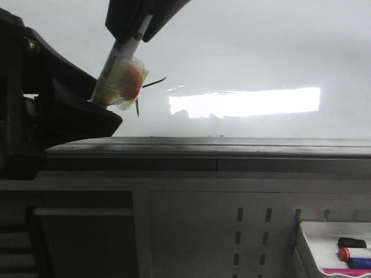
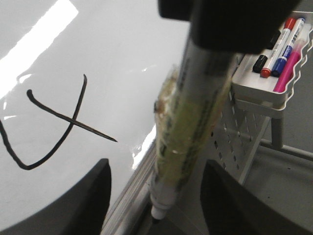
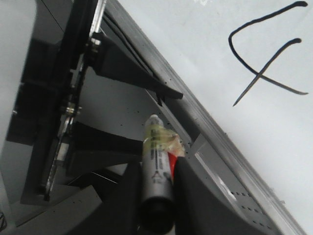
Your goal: Write number 4 on whiteboard
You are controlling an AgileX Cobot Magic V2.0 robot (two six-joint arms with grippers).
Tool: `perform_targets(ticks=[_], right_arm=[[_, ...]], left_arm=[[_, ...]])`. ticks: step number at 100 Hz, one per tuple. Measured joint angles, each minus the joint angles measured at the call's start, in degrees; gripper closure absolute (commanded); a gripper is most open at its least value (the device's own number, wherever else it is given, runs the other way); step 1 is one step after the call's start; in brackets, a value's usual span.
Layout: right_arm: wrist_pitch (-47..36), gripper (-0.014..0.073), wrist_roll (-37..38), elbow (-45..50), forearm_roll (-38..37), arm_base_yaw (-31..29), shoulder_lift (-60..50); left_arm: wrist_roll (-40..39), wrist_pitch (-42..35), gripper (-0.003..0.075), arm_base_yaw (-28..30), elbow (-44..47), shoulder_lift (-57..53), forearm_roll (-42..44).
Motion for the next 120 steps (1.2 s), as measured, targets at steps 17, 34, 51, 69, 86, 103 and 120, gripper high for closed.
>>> perform_targets(ticks=[17, 34, 51, 69, 86, 103, 120], right_arm=[[0.63, 0.0658, 0.00, -0.14, 0.11, 0.00, 0.00], [0.39, 0.0654, 0.00, -0.32, 0.11, 0.00, 0.00], [0.14, 0.0312, -0.22, -0.32, 0.11, 0.00, 0.00], [0.62, 0.0071, -0.58, -0.41, -1.43, 0.00, 0.00], [1.08, 0.0146, -0.58, -0.41, -3.22, 0.00, 0.00], [2.22, 0.0158, -0.62, -0.41, -3.83, 0.00, 0.00], [2.78, 0.0158, -0.62, -0.41, -3.92, 0.00, 0.00]], left_arm=[[0.00, -1.37, 0.0737, -0.12, 0.00, 0.47, -0.37], [0.59, -1.61, 0.0741, -0.31, 0.00, 0.52, 0.45], [0.81, -1.61, 0.0741, -0.31, 0.00, 0.52, -0.85], [0.33, 0.64, 0.0741, -0.36, 0.00, 0.52, -11.99], [-0.01, 4.28, 0.0741, 1.03, 0.00, 0.52, -28.62], [-0.01, 8.45, 0.0741, 7.46, -2.54, 0.52, -38.22], [-0.03, 16.40, 0.0741, 12.36, -7.07, 0.52, -44.41]])
